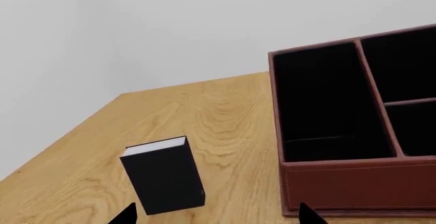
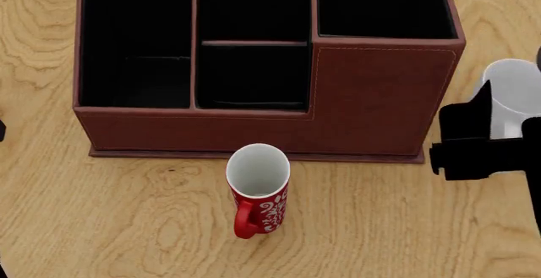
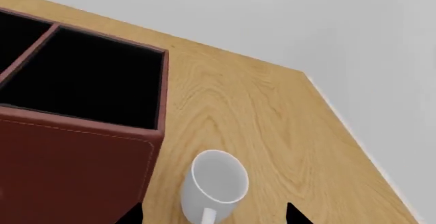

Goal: Pick up the white mug and place it to the right of the caddy.

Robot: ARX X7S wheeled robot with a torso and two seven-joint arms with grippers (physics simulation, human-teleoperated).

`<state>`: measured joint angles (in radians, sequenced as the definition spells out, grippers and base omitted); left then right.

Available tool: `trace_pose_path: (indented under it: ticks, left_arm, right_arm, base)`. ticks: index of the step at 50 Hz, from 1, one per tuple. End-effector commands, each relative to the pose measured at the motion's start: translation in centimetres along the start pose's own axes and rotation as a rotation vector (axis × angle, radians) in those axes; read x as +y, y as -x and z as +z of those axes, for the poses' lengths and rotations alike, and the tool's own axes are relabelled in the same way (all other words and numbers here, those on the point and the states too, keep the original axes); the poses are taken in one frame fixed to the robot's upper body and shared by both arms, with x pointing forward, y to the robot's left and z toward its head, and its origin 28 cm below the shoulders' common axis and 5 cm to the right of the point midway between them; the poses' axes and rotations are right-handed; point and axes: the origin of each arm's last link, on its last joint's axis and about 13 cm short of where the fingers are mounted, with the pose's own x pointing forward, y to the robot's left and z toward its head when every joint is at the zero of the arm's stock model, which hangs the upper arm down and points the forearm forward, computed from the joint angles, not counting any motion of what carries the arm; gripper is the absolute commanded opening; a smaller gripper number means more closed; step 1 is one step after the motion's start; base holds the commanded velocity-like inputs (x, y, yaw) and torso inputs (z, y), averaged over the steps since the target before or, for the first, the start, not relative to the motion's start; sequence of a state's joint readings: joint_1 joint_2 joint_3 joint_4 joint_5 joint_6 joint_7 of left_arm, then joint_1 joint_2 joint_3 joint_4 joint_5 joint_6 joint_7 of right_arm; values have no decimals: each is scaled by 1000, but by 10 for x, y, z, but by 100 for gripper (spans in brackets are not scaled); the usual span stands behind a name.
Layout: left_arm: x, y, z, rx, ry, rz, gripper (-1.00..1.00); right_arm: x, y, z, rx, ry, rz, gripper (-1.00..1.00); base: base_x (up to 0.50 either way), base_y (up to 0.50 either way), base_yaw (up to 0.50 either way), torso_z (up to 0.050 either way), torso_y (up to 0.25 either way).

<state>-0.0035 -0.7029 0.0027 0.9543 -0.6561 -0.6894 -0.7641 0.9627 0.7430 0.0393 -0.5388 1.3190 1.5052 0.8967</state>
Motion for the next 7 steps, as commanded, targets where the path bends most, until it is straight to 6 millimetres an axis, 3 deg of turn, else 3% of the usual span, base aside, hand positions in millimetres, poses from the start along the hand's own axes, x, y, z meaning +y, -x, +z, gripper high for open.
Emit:
trace_pose_path:
  ticks: [1,7]
  left_arm:
    - [3,3,2,-4,0,2,100]
    - [3,3,3,-4,4,3,100]
  right_arm:
    - [-1,58,9,-119,33,19,100]
    - [-5,89,15,-164,34,52,100]
  base:
    - [0,0,0,0,0]
    - [0,0,0,0,0]
